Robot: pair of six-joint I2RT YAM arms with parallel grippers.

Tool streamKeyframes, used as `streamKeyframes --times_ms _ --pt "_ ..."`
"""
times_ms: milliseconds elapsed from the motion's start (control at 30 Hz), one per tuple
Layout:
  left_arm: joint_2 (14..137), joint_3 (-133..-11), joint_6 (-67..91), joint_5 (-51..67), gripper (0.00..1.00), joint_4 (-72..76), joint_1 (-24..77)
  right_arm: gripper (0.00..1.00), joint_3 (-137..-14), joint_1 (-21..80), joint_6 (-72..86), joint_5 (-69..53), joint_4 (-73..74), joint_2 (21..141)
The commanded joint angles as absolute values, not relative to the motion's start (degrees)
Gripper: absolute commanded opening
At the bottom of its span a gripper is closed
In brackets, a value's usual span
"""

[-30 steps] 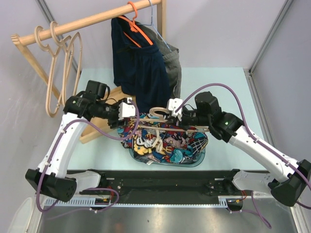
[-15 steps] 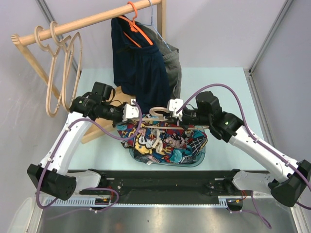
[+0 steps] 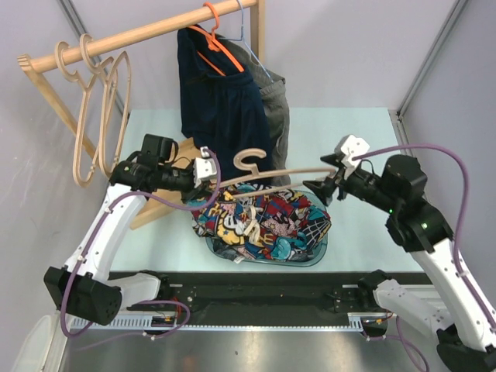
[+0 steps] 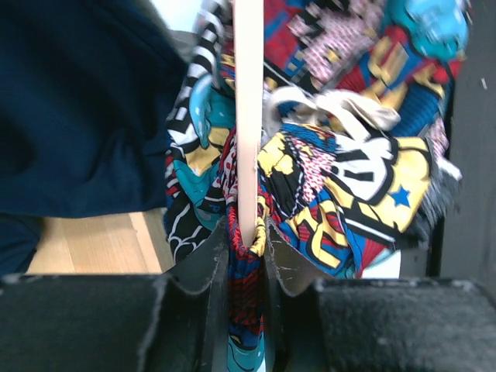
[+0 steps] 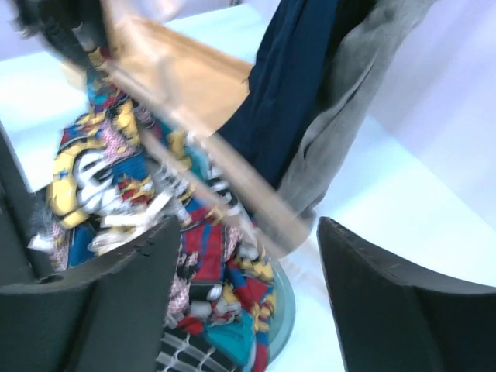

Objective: Place the shorts on the hanger

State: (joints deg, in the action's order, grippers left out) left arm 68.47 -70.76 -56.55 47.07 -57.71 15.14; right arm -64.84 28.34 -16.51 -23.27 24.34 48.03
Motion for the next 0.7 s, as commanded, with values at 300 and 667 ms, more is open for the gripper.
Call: streamKeyframes --times_ms 300,667 --pt "67.5 -68.2 -34.02 44.38 0.0 -42.19 14.41 0.61 -63.29 30.93 -23.11 -25.68 38.33 58.26" --pt "68.47 -68.03 -29.09 44.38 0.0 -39.47 14.41 0.76 -57.49 41.48 -20.55 -11.78 16.35 73.91"
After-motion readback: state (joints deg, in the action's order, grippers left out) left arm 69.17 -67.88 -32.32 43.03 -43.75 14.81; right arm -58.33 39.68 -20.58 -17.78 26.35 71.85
